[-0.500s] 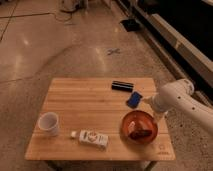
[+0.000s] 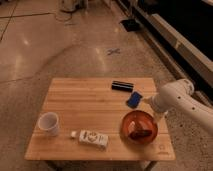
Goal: Place the eraser in the ceramic cup
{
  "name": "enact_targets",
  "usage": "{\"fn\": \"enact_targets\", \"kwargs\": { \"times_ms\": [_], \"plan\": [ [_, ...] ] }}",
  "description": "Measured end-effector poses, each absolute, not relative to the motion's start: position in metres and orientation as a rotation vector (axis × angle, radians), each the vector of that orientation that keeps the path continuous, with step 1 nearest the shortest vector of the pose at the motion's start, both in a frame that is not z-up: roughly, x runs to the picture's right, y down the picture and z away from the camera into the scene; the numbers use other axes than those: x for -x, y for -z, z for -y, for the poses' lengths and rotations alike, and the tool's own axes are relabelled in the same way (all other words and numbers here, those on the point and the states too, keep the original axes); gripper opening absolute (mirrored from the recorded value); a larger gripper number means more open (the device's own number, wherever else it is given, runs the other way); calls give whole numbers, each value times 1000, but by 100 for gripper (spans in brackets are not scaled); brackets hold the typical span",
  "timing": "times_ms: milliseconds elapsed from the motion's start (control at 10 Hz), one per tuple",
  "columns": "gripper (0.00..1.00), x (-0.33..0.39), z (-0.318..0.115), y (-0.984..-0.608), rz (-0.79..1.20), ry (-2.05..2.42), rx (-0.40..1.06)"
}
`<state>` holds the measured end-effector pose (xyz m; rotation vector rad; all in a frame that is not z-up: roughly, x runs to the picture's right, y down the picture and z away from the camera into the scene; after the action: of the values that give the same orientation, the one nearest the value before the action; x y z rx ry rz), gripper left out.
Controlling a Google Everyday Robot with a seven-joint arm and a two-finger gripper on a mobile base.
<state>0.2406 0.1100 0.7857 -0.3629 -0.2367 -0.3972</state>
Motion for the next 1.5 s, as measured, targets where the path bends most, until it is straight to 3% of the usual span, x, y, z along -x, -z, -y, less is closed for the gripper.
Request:
{"fn": "enact_targets", "kwargs": {
  "times_ms": [1500],
  "plan": [
    [80,-241,-104,-790,224,395,358]
  ]
}}
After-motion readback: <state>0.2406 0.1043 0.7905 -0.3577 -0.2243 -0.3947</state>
